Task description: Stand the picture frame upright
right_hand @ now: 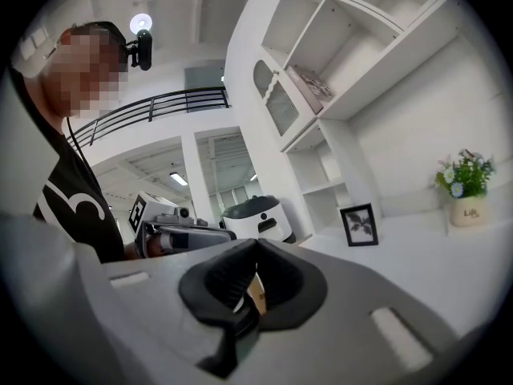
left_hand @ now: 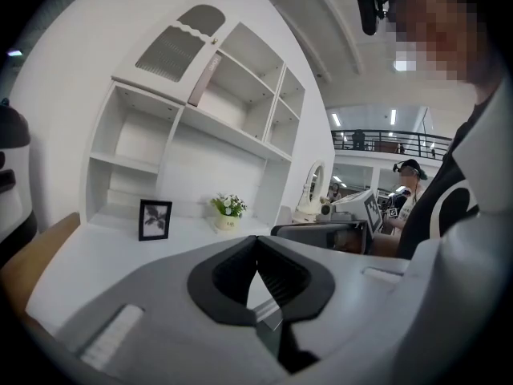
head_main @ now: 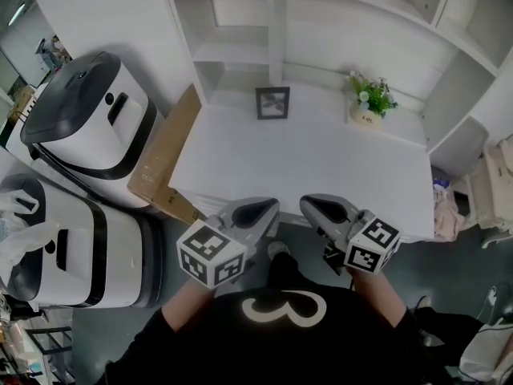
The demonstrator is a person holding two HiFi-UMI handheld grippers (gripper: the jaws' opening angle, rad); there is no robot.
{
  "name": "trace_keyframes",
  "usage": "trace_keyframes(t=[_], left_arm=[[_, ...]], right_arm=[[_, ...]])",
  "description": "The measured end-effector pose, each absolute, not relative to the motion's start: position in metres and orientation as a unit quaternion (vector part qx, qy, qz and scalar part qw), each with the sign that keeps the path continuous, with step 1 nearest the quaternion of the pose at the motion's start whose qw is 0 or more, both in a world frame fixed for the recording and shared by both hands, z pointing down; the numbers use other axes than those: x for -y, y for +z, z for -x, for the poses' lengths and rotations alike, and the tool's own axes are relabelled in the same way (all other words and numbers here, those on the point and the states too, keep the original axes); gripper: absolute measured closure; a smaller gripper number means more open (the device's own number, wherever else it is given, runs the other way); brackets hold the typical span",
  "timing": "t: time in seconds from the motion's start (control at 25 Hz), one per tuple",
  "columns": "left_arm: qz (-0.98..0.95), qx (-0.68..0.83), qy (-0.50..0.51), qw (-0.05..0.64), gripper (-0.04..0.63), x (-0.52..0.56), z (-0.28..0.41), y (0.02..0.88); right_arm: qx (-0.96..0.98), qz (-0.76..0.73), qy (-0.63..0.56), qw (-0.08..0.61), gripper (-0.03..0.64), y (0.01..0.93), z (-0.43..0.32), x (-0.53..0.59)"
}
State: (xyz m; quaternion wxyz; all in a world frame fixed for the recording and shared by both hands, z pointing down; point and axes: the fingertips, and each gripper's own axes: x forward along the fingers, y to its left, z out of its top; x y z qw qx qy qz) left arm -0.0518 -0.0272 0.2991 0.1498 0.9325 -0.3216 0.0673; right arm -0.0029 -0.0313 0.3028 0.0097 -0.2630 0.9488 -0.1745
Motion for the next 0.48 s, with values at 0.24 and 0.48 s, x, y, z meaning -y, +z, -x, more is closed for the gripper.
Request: trace_keyframes(t=[0.24, 0.48], left_arm=[[-0.934, 0.319, 0.067, 0.149, 0.586, 0.028, 0.0473, 0.2984], [-0.932, 0.325, 0.063, 0.144, 0.586, 0.0323, 0.0517, 0.2976]], right_arm=[[-0.948, 0.267, -0.175, 0.008, 0.614, 0.3038, 0.0004, 0.0324], [-0.947, 0.269, -0.173, -0.004, 0.614, 0.3081, -0.0005, 0.034]])
